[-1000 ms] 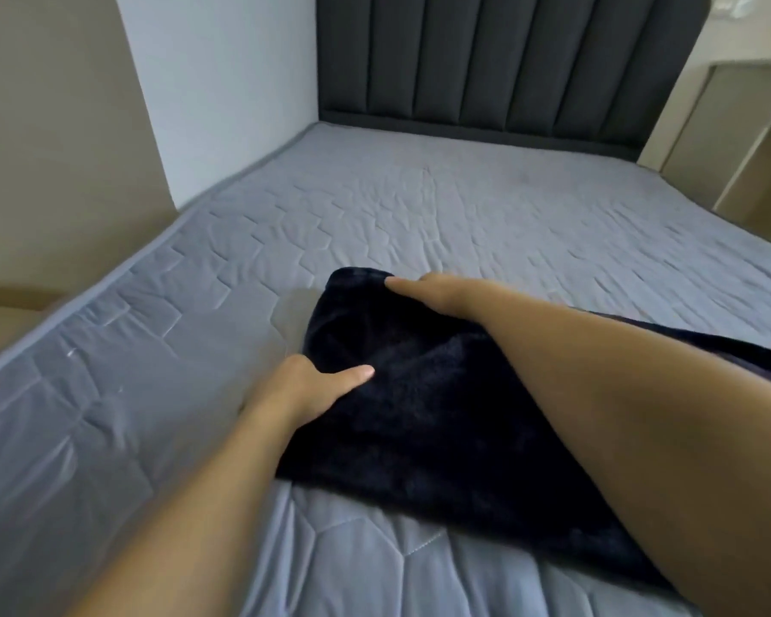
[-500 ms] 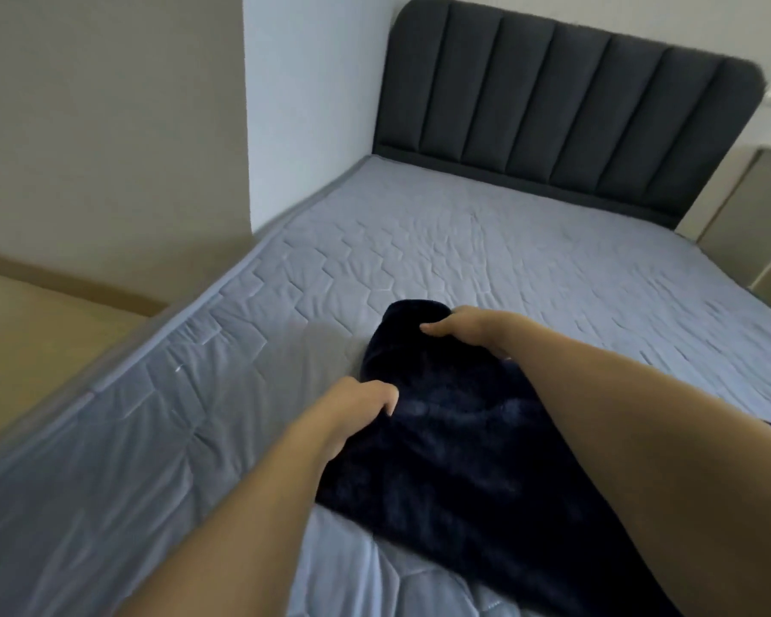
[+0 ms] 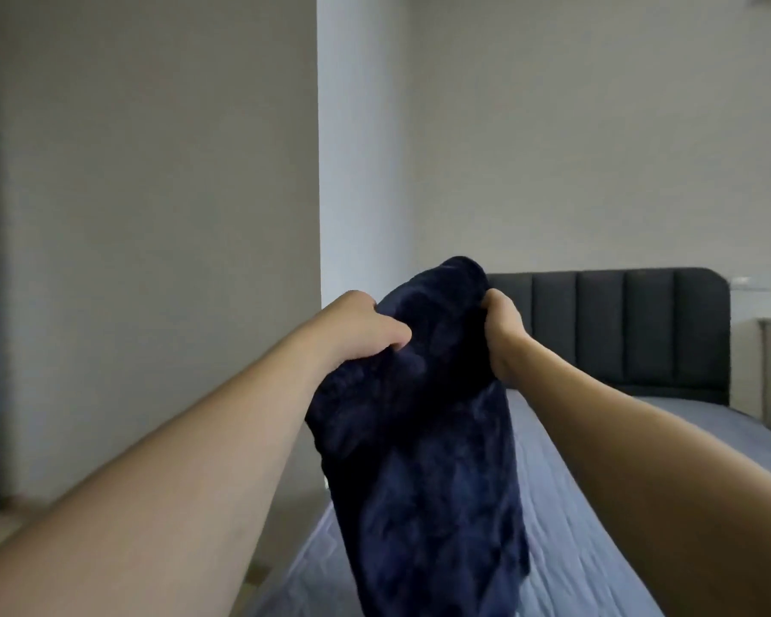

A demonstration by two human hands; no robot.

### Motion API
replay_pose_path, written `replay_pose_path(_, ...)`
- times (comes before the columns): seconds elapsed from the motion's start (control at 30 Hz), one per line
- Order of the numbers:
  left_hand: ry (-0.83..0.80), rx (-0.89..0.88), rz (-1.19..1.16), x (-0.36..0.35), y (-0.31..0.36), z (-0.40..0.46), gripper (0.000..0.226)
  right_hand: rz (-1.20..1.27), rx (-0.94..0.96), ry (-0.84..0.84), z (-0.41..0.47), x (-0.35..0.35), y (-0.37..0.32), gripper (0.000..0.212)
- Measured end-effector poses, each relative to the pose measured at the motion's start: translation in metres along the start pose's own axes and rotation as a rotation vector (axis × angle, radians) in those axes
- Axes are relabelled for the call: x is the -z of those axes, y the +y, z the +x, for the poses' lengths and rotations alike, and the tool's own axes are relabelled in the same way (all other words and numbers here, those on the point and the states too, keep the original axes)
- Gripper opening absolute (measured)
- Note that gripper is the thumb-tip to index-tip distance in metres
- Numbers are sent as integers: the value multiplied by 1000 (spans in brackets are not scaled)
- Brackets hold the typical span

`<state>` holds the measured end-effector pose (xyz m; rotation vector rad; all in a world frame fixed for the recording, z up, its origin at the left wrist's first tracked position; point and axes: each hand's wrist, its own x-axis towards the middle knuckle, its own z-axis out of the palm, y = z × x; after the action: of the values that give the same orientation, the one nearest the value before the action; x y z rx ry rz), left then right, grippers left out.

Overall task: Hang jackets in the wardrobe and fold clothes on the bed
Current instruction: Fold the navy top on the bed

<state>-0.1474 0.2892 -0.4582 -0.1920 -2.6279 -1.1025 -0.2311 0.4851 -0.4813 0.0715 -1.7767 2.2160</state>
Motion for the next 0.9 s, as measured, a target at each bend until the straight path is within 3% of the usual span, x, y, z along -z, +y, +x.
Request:
replay_pose_path(0.13,-52,-121,119,14,93,-52,35,212,10,0,-49,40,-58,24)
replay_pose_path(0.23,-234,-128,219,-12,138,-92,38,308,-2,8,-85,93,-55,33)
replay_pose_path(0.33,-499,-74,277,-74,158,-131,50,346,-21,75,-123,165,-10,40)
replay_pose_path(0.47,-821,49,274,-217,133,-192,59,237,-237,195,-183,277,99,41)
replay_pose_path(0.6,-1072,232,232,-345,74,-258,45,70,-499,293,-240,365,204,37)
replay_pose_path(0.73,-1111,335,-9,-388,37,-290,51,117,-596,307,-259,398,245,35)
replay_pose_path(0.9,-1039,376,-156,-352,6,-260,35,-35,-615,211,-224,362,233,28)
